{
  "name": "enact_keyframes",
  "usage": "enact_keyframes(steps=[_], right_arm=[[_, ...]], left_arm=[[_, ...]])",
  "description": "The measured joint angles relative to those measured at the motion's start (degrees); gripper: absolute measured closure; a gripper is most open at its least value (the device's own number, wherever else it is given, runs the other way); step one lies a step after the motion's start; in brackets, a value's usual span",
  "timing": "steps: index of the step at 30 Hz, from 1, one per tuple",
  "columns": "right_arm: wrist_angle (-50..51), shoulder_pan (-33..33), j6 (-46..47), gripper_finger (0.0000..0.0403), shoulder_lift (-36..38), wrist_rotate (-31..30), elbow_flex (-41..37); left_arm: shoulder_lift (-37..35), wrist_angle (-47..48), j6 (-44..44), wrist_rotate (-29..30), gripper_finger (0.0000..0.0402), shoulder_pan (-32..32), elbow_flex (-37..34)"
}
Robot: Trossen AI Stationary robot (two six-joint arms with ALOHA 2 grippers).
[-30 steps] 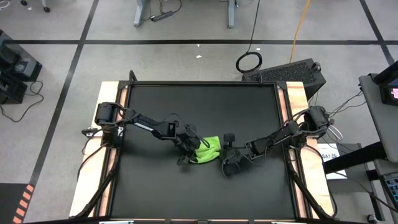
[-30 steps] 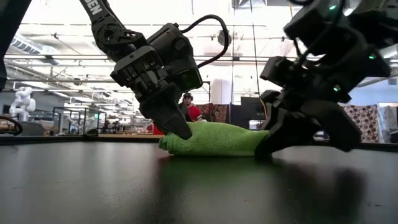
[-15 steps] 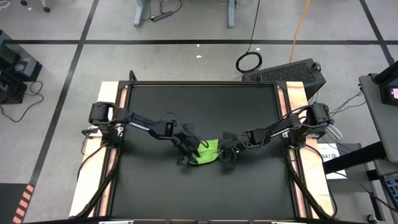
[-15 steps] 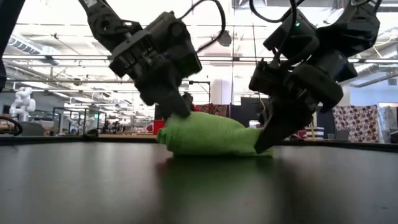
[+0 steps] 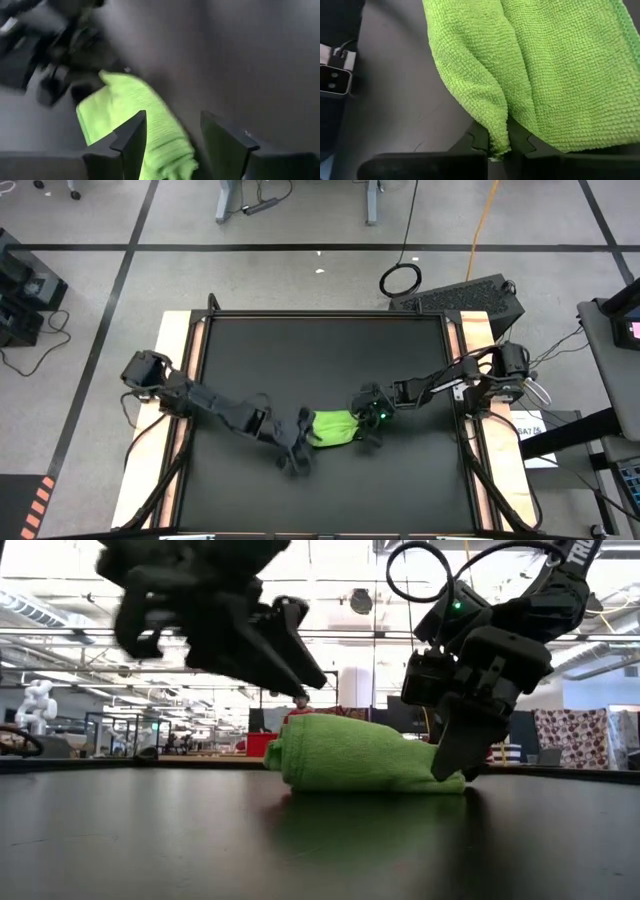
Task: Roll towel into tight, uniform cylinder
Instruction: Roll the green towel
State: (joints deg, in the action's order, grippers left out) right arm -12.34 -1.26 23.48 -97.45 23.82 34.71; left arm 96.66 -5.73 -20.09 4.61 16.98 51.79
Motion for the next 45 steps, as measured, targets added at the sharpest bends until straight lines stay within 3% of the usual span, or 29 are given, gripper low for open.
enact_keyframes(steps=[5,15,29,32,38,41,45], right_arm=[[0.0,1.3,0.3,0.039,0.0,2.4,0.0],[-0.9,1.7,1.6,0.0389,0.0,2.3,0.0],[-1.0,1.7,1.6,0.0389,0.1,2.2,0.1],[-1.0,1.7,1.9,0.0389,0.1,2.5,0.1],[-1.3,1.7,1.3,0.0388,0.1,2.8,0.1],[-2.1,1.7,0.3,0.0371,0.1,3.1,0.1],[-2.0,1.2,-1.7,0.0313,0.9,3.4,0.1]], left_arm=[[3.7,-2.2,-7.7,9.0,0.021,5.3,0.0],[9.2,-6.2,-10.7,16.0,0.021,5.4,0.0],[13.3,-5.1,-2.3,18.3,0.0214,2.6,0.2],[14.3,-5.6,0.1,20.0,0.0244,2.7,0.2],[14.5,-5.2,1.6,20.1,0.0379,2.4,0.2],[14.5,-5.4,2.9,18.3,0.0382,1.6,0.1],[14.5,-5.6,7.0,9.9,0.0384,-1.1,0.1]])
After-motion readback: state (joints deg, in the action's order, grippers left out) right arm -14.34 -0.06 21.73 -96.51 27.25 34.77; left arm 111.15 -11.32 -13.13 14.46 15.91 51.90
